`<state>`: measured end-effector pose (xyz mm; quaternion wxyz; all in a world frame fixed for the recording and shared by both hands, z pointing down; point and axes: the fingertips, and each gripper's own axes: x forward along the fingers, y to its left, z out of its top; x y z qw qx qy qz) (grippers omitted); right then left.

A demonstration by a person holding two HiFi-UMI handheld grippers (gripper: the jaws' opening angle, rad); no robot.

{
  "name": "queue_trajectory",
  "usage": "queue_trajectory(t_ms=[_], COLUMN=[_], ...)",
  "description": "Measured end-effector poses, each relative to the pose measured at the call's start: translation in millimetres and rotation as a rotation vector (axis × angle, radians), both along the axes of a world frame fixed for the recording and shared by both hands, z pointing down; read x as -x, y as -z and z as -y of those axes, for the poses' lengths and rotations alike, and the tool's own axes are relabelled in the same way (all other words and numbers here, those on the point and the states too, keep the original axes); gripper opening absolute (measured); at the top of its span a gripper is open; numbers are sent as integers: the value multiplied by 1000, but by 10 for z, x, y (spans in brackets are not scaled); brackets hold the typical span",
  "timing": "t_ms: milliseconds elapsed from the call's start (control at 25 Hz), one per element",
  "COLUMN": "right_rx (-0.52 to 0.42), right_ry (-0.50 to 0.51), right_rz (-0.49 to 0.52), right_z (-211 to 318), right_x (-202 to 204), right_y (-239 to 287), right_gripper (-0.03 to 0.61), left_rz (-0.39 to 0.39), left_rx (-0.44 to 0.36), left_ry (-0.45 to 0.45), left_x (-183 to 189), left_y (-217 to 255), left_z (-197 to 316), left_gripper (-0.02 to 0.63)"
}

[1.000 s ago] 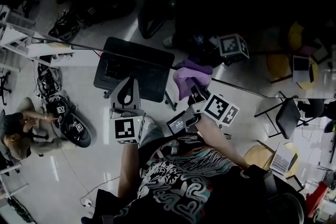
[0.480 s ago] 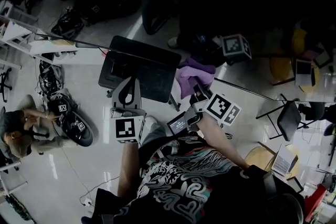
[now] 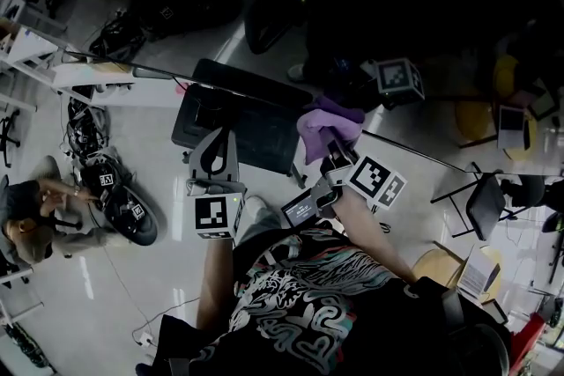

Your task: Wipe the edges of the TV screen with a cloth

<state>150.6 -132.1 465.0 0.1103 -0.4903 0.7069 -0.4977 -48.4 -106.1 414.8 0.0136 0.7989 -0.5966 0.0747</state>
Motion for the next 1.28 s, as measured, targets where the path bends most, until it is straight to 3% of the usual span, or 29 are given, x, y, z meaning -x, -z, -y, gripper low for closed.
queue_trajectory(t_ms=[1000, 1280], right_rx=[-2, -9], right_ry=[-39, -26], right_rz=[18, 41], right_z=[105, 95], right_x=[307, 220], right_y=[-7, 6], right_gripper=[78, 78], left_rz=[-11, 1], left_rx=[24, 17], left_ry=[-85, -87], left_x=[230, 48], left_y=[-115, -90], left_z=[204, 170], left_gripper=[22, 21])
